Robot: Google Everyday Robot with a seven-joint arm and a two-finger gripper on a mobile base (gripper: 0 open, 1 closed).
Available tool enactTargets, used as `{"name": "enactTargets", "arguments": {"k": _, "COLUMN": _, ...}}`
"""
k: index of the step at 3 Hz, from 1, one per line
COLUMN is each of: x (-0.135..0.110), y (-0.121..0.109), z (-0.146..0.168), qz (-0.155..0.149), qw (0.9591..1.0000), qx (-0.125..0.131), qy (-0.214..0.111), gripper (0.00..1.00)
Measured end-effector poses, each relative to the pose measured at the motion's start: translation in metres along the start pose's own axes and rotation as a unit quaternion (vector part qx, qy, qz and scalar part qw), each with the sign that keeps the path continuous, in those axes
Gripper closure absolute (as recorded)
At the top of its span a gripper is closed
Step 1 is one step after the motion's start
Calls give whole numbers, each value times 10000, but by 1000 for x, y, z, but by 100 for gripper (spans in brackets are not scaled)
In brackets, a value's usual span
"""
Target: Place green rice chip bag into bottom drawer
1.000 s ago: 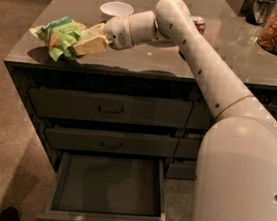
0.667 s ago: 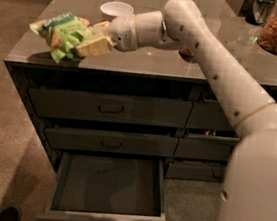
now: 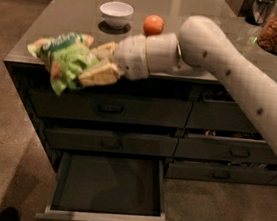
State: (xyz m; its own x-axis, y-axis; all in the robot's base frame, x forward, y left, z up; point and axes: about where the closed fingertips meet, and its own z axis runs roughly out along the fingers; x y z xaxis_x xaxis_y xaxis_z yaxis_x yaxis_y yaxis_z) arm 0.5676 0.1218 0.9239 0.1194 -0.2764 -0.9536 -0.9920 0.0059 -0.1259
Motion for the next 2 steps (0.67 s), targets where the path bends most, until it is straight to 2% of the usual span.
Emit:
{"name": "enactTargets", "arguments": {"k": 1, "x": 63, "y": 42, "z": 17, "qz": 435, "qw": 9976, "qx": -219, "qy": 490, "gripper": 100}}
{"name": "enactTargets", "arguments": {"k": 2, "x": 149, "y": 68, "z": 43, "qz": 974, "qw": 9893, "qx": -427, "qy": 997, "gripper": 100}}
